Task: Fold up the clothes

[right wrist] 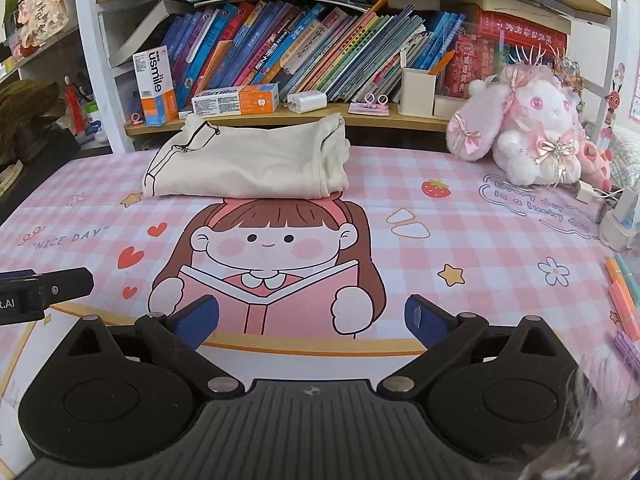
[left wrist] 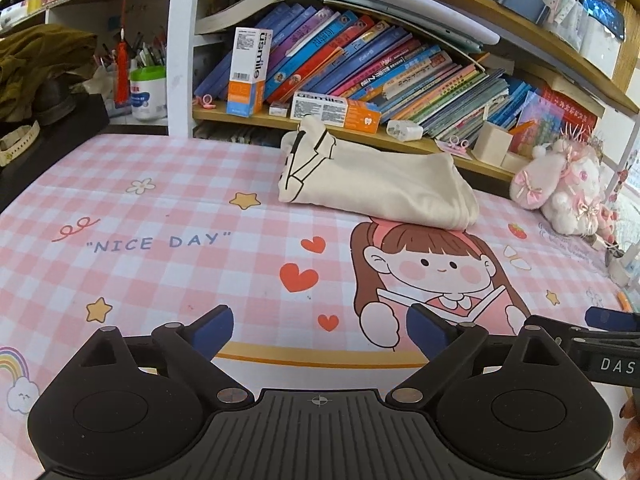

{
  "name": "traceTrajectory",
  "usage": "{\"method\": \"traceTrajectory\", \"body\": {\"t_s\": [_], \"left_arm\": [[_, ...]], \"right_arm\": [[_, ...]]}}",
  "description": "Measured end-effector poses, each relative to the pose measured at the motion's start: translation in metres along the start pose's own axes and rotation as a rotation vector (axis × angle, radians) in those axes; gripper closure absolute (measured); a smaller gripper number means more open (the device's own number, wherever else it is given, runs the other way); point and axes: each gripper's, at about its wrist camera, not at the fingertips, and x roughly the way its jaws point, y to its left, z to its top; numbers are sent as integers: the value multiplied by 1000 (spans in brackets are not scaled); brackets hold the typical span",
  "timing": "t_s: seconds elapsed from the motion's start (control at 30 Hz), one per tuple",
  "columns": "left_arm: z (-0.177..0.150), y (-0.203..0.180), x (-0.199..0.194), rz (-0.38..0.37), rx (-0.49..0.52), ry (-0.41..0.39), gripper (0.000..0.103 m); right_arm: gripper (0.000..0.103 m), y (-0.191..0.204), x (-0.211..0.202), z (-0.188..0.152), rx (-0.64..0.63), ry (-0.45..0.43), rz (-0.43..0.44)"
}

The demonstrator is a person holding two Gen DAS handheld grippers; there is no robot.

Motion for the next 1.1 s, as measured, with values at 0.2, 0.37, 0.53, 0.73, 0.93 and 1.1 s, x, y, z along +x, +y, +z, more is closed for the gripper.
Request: {"method": "traceTrajectory", "body": {"t_s": [0.2, 0.37, 0.53, 0.73, 0.93, 1.1], "left_arm": [[0, 0, -1, 6, 4, 2, 7], [2, 1, -1, 2, -1, 4, 5], [3, 1, -1, -4, -1, 6, 3], [3, 1, 0, -13, 2, 14, 3], [3, 1, 2, -21, 8, 25, 3], [2, 0, 1, -24, 13, 27, 3]], "right_arm": [[3, 2, -1, -1, 5, 0, -2], [3, 4, -2, -1, 0, -1, -2], [3, 5, -3, -1, 3, 0, 0], [3, 6, -3, -2, 5, 2, -1], [3, 8, -3, -2, 5, 5, 0], [2, 9, -3, -2, 4, 11, 3]]}}
